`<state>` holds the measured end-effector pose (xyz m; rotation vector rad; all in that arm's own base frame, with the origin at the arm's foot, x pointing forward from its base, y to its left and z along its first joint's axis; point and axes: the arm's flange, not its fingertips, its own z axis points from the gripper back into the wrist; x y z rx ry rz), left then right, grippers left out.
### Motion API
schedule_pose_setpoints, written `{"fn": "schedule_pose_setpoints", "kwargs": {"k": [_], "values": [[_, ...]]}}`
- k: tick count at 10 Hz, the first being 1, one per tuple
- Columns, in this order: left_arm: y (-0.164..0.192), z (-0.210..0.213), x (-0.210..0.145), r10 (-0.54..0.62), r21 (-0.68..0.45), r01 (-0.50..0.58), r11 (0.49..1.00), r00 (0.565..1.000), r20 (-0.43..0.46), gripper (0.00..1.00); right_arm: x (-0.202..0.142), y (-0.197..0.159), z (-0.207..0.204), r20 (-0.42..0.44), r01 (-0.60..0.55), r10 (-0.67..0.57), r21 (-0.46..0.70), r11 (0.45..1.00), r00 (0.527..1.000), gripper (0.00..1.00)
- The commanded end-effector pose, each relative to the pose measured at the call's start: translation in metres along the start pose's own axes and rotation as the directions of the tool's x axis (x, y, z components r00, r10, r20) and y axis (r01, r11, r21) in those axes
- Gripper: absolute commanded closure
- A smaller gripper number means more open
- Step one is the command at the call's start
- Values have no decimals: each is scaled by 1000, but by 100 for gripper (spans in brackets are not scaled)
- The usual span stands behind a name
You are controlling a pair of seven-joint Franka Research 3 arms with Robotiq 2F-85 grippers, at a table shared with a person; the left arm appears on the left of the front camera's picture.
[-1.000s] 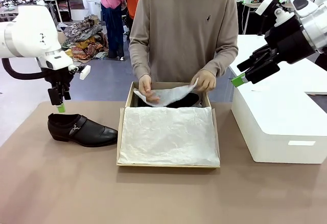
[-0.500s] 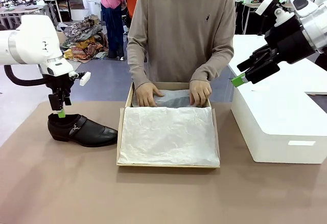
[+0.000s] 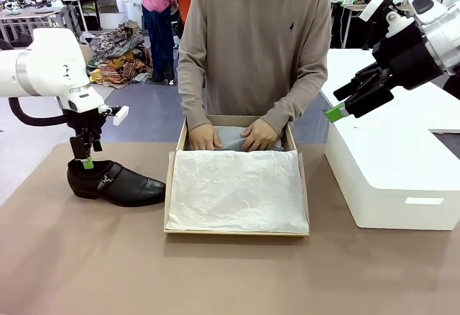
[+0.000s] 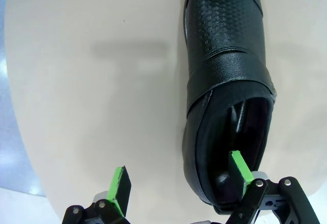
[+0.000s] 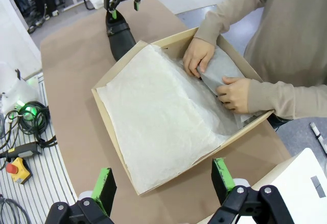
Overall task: Pack the shoes into the box.
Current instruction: Place the other shoe of the Shoes into the Shoes Box.
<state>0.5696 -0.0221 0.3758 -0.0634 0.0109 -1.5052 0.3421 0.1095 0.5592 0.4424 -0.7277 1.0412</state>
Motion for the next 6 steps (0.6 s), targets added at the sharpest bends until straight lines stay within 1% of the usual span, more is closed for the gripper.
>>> {"fn": "schedule_pose_setpoints", "kwargs": {"k": [1,6], "values": [[2,-5,-4,-19,3,19,1000,1000,17,0,0,-3,-1,29,-20,20,18,1000,999,0],[8,-26,-5,7,-31,-7,1000,1000,27,0,0,-3,-1,29,-20,20,18,1000,999,0]]}}
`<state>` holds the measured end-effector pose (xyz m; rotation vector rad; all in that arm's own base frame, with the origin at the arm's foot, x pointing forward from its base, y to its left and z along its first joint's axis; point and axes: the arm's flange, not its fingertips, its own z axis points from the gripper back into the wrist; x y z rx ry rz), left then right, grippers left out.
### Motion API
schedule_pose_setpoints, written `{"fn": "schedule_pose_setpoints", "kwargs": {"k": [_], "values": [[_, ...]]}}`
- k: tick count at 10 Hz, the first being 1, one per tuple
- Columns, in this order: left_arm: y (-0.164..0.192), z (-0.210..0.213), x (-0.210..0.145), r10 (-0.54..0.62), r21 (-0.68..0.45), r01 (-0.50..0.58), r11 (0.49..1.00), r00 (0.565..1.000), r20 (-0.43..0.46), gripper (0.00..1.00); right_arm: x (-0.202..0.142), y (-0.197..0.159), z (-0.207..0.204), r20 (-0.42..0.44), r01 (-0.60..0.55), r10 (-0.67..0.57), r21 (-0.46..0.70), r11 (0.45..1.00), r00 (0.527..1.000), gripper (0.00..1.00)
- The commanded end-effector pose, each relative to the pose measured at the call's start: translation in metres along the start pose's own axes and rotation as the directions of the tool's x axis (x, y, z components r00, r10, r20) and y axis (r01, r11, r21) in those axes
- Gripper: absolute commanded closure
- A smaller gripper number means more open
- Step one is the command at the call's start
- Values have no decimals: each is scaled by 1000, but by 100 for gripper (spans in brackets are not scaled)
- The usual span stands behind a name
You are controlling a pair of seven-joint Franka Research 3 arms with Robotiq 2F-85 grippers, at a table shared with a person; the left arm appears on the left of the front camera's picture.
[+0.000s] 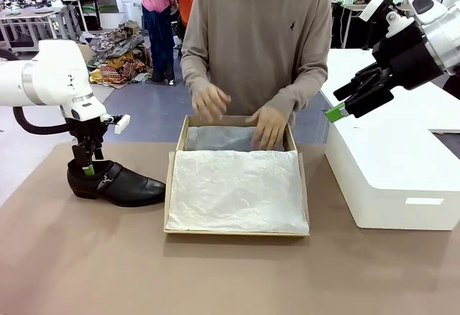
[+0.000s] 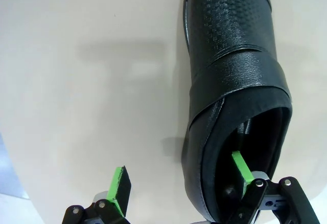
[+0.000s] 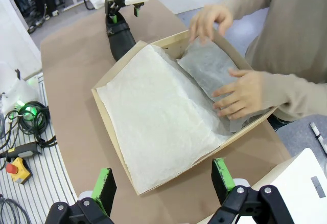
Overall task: Pack the shoes into the box.
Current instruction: Place the other shoe of the Shoes into the Shoes Box.
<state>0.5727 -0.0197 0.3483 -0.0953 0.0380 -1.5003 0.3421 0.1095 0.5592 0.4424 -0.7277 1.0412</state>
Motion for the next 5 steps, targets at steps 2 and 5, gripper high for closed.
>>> {"fn": "schedule_pose_setpoints", "kwargs": {"k": [2,5], "values": [[7,-4,-1,8,2,-8,1000,1000,21,0,0,-3,-1,29,-20,19,18,1000,999,0],[12,-9,3,4,-16,-4,1000,1000,29,0,0,-3,-1,29,-20,19,18,1000,999,0]]}}
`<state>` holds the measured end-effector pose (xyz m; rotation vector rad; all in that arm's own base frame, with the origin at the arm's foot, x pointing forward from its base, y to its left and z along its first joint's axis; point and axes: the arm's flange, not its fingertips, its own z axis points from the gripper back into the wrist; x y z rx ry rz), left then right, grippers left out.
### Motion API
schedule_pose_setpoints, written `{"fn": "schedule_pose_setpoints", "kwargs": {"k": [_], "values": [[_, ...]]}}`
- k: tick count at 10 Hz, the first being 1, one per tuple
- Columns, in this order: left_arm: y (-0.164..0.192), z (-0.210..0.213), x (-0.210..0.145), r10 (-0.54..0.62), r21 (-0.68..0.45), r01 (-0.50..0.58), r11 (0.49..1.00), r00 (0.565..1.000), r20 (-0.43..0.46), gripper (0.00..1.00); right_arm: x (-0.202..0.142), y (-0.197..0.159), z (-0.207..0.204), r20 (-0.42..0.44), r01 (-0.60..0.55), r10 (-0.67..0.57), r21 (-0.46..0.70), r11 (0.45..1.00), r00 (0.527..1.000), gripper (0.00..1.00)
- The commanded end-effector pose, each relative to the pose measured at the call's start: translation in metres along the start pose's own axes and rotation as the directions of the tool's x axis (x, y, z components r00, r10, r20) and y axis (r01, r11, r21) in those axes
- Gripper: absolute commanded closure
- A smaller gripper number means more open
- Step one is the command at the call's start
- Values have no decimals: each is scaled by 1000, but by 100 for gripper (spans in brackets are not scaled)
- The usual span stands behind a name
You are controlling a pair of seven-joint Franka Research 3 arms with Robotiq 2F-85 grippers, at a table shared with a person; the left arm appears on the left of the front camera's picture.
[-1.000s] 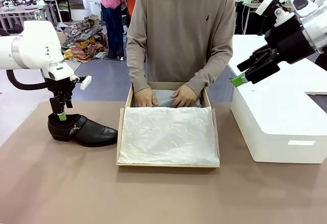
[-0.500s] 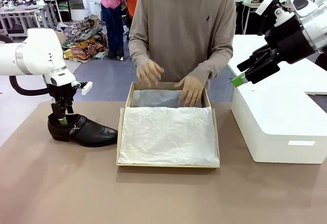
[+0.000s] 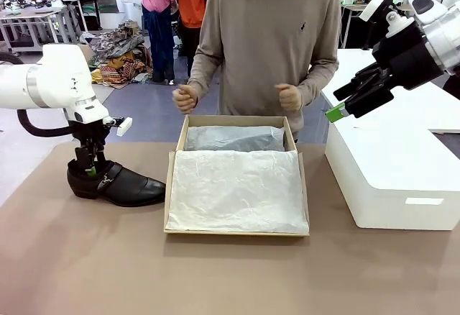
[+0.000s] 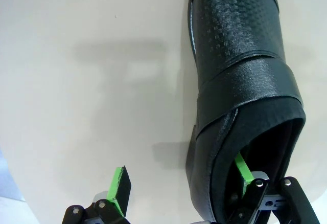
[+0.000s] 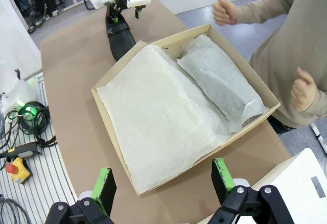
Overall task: Pack the shoes into the box.
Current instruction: Place the other shoe of the Shoes into the Shoes Box.
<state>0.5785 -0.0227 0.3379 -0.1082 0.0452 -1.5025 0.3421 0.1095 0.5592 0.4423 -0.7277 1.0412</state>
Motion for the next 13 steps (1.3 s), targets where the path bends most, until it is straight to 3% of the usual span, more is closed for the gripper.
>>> {"fn": "schedule_pose_setpoints", "kwargs": {"k": [1,5,6,13], "values": [[5,1,1,3,-4,-3,1000,1000,29,12,0,-3,-1,29,-20,19,18,1000,999,0],[5,3,0,8,-16,-8,1000,1000,22,90,0,-3,-1,29,-20,19,18,1000,999,0],[4,3,0,6,-16,-6,1000,1000,23,100,0,-3,-1,29,-20,19,18,1000,999,0],[-3,19,-3,2,7,-2,1000,1000,-25,100,0,-3,-1,29,-20,19,18,1000,999,0]]}}
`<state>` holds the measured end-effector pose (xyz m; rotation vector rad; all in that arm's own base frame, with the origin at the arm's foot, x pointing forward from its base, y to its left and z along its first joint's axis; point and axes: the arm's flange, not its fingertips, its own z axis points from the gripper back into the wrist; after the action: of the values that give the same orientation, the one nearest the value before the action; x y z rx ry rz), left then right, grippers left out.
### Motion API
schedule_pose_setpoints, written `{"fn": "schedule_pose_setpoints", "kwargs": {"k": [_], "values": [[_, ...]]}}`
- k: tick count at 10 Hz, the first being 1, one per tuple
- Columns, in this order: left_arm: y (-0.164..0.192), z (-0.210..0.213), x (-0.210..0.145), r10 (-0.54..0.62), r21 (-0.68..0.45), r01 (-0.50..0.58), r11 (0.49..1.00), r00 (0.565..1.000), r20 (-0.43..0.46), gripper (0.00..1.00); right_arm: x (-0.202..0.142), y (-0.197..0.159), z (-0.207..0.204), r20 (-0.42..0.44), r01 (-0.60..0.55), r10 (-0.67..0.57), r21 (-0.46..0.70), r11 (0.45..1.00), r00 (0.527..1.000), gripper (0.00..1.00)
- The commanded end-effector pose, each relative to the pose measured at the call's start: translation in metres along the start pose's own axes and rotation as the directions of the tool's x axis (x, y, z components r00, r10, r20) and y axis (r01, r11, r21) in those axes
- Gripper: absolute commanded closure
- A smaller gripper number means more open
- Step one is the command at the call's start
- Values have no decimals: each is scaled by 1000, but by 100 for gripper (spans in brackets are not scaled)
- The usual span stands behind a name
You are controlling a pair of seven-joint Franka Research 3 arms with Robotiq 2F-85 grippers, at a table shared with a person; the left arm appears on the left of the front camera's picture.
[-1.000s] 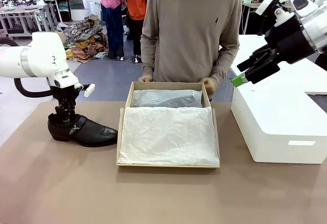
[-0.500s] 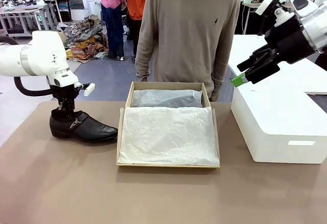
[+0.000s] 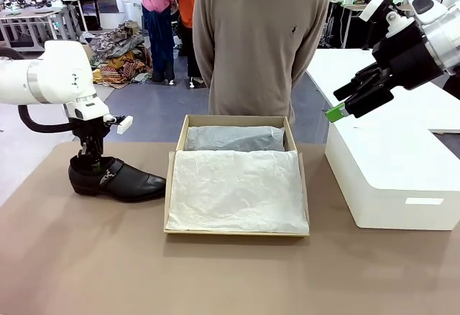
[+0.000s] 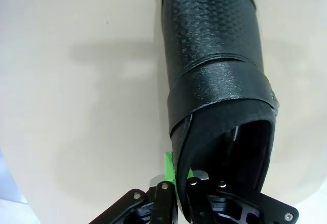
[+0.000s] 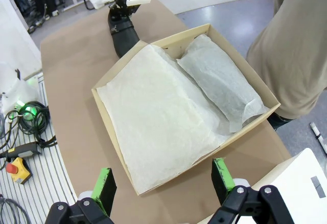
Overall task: Pack the shoes into the box.
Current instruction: Place the other shoe of the Shoes into the Shoes Box.
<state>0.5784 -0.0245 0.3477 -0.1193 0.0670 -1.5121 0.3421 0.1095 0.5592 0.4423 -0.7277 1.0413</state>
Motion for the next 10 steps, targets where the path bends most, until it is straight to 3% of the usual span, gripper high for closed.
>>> {"fn": "schedule_pose_setpoints", "kwargs": {"k": [1,3,5,7,10], "values": [[-4,18,-8,28,38,-27,999,1000,-8,100,0,-3,-1,29,-20,19,18,1000,999,0],[-3,40,-16,101,54,-101,993,995,0,100,0,-3,-1,29,-20,19,18,1000,999,0],[-3,74,-26,276,57,-275,960,961,-7,100,0,-3,-1,29,-20,19,18,1000,999,0],[-6,110,-36,507,14,-507,862,862,22,100,0,-3,-1,29,-20,19,18,1000,999,0],[-15,146,-34,726,-64,-723,687,687,26,100,0,-3,-1,29,-20,19,18,1000,999,0]]}}
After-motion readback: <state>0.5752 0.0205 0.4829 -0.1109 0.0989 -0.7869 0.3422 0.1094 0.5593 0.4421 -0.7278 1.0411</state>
